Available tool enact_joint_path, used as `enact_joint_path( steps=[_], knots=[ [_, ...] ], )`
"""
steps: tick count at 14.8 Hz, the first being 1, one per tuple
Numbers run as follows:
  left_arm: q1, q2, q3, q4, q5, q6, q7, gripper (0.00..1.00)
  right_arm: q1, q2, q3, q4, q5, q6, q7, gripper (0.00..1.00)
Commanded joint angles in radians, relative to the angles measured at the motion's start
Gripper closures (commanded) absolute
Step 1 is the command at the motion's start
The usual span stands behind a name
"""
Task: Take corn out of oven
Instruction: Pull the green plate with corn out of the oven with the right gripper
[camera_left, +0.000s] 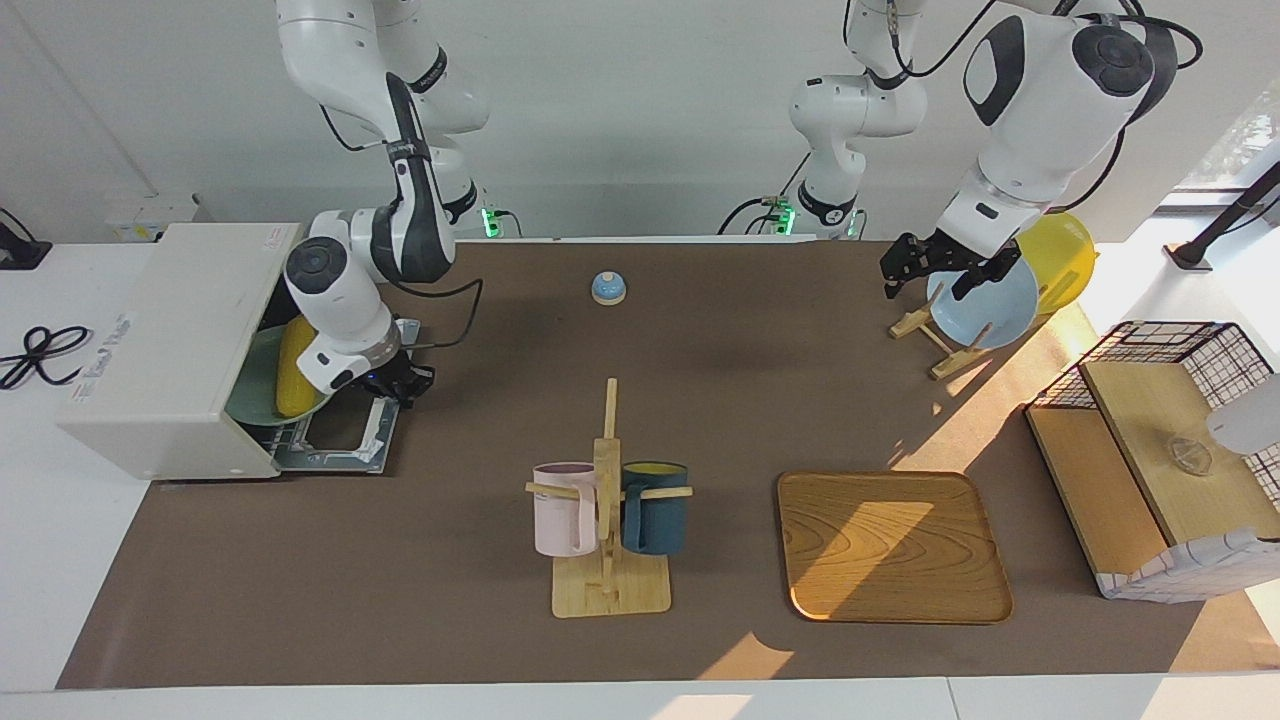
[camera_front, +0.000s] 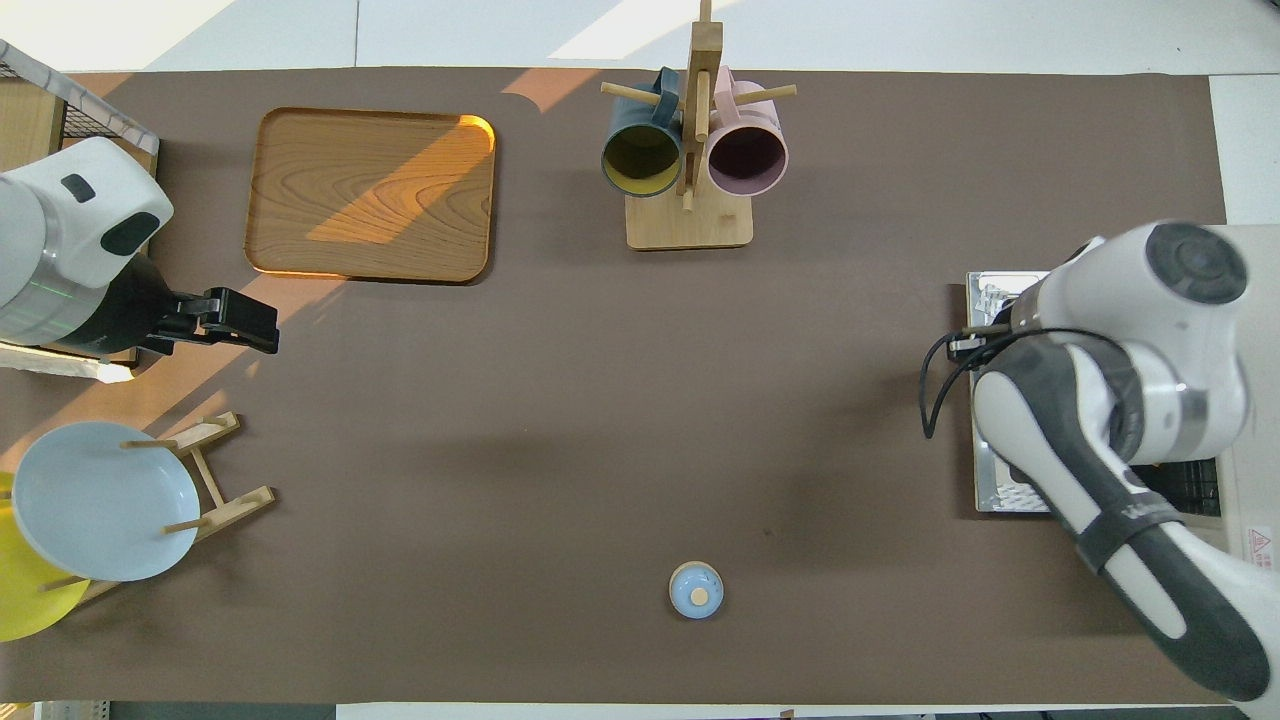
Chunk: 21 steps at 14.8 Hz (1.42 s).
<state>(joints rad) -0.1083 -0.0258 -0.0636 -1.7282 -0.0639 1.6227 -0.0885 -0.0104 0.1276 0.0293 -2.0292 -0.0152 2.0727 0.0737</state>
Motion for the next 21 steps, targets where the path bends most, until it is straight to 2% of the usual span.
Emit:
enact_joint_path(
  steps=[1,3,6,7,8,9,10,12,15,17,19,21],
  knots=[
    [0.010,-0.026,-0.004,-0.022,-0.010,0.009,0.009,0.00,-0.005,0.010,-0.003,0.314,-0.002,-0.371,0.040,1.00],
    [0.010,-0.026,-0.004,-0.022,-0.010,0.009,0.009,0.00,0.000,0.015,-0.003,0.346,-0.011,-0.401,0.035,1.00],
    [0.010,-0.026,-0.004,-0.022,-0.010,0.009,0.009,0.00,-0.006,0.006,-0.003,0.308,-0.015,-0.369,0.021,1.00],
    [0.010,-0.026,-0.004,-0.022,-0.010,0.009,0.009,0.00,-0.008,-0.005,-0.003,0.278,-0.014,-0.340,0.021,0.84],
    [0.010,-0.026,-0.004,-0.022,-0.010,0.009,0.009,0.00,-0.008,-0.017,-0.003,0.239,-0.014,-0.303,0.021,0.62],
    [0.010,-0.026,-0.004,-0.022,-0.010,0.009,0.009,0.00,-0.013,-0.034,-0.003,0.190,-0.015,-0.254,0.012,0.28],
    [0.010,-0.026,-0.004,-0.022,-0.010,0.009,0.009,0.00,-0.016,-0.052,-0.005,0.137,-0.015,-0.197,-0.015,0.09],
    [0.010,-0.026,-0.004,-0.022,-0.010,0.009,0.009,0.00,-0.034,-0.074,-0.005,0.063,-0.017,-0.134,-0.108,0.09],
    [0.010,-0.026,-0.004,-0.022,-0.010,0.009,0.009,0.00,-0.037,-0.074,-0.008,-0.005,-0.031,-0.074,-0.130,0.25],
    [0.010,-0.026,-0.004,-0.022,-0.010,0.006,0.009,0.00,-0.036,-0.075,-0.008,-0.028,-0.054,-0.072,-0.130,0.34],
    [0.009,-0.026,-0.004,-0.022,-0.010,0.011,0.009,0.00,-0.040,-0.075,-0.008,-0.045,-0.072,-0.065,-0.130,0.46],
    [0.010,-0.026,-0.004,-0.022,-0.010,0.009,0.009,0.00,-0.043,-0.082,-0.008,-0.069,-0.118,-0.040,-0.138,0.49]
  ],
)
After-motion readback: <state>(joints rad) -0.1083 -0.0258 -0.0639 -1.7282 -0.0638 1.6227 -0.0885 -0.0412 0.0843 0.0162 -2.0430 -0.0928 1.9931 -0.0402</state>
